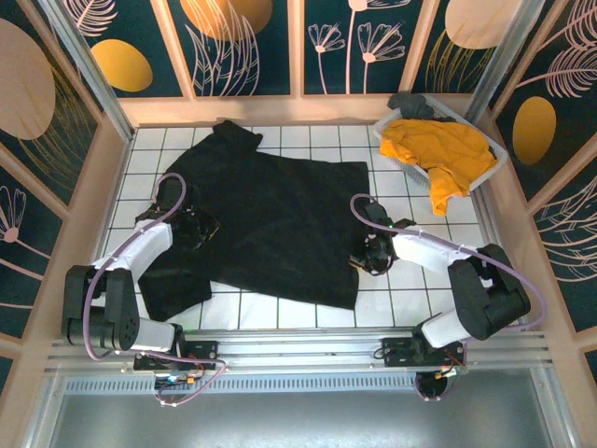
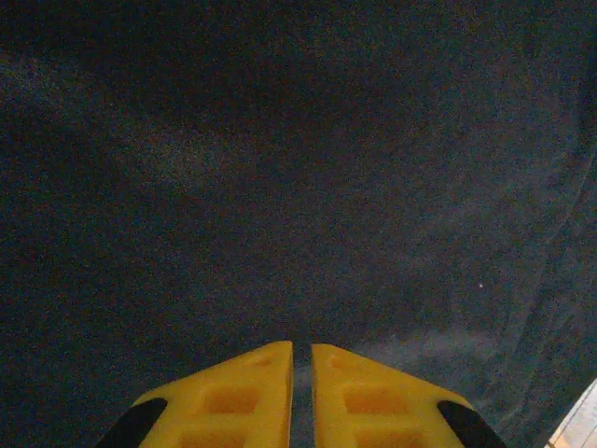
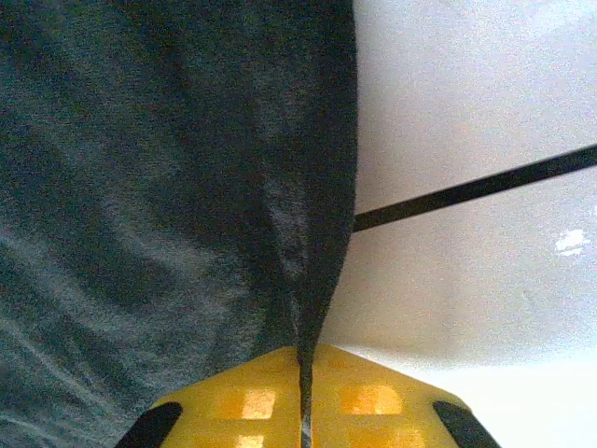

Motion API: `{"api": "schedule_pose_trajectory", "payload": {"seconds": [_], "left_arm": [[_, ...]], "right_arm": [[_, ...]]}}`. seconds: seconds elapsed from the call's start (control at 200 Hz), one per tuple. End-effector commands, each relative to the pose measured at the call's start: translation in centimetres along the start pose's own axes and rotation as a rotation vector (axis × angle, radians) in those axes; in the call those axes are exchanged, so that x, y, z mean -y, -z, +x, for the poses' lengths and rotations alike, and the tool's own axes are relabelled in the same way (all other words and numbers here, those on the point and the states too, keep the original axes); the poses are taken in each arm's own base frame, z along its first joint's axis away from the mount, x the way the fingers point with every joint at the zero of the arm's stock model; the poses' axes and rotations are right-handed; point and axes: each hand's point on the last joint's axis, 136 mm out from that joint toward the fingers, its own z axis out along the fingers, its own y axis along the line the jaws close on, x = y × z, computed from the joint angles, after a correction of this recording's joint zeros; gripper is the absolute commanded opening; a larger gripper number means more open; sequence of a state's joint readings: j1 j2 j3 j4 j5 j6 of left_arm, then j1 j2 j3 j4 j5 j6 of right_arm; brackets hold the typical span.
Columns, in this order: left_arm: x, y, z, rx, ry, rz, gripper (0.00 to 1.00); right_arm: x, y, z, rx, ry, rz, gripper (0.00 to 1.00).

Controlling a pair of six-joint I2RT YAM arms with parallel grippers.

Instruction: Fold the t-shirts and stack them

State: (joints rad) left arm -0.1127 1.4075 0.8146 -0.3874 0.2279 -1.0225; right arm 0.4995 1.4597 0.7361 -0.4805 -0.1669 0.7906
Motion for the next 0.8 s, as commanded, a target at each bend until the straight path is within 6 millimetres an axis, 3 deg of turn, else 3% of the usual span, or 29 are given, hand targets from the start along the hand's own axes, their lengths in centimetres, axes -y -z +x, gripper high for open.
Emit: {"api": "schedule_pose_trajectory", "payload": {"seconds": [0.0, 0.12, 0.796], "left_arm": [[-0.4, 0.1, 0.5, -0.011, 0.006, -0.016, 0.15], [-0.3, 0.0, 0.4, -0.012, 0.002, -0.017, 0.15], [0.1, 0.3, -0.3, 0.006, -0.019, -0.041, 0.14]], "right_arm": [[-0.4, 1.1, -0.1, 0.006, 0.004, 0.007, 0.04], [-0.7, 1.5, -0.4, 0.011, 0.001, 0.009, 0.00], [-3.3, 4.0, -4.0, 0.088, 0.025, 0.005, 0.00]]}}
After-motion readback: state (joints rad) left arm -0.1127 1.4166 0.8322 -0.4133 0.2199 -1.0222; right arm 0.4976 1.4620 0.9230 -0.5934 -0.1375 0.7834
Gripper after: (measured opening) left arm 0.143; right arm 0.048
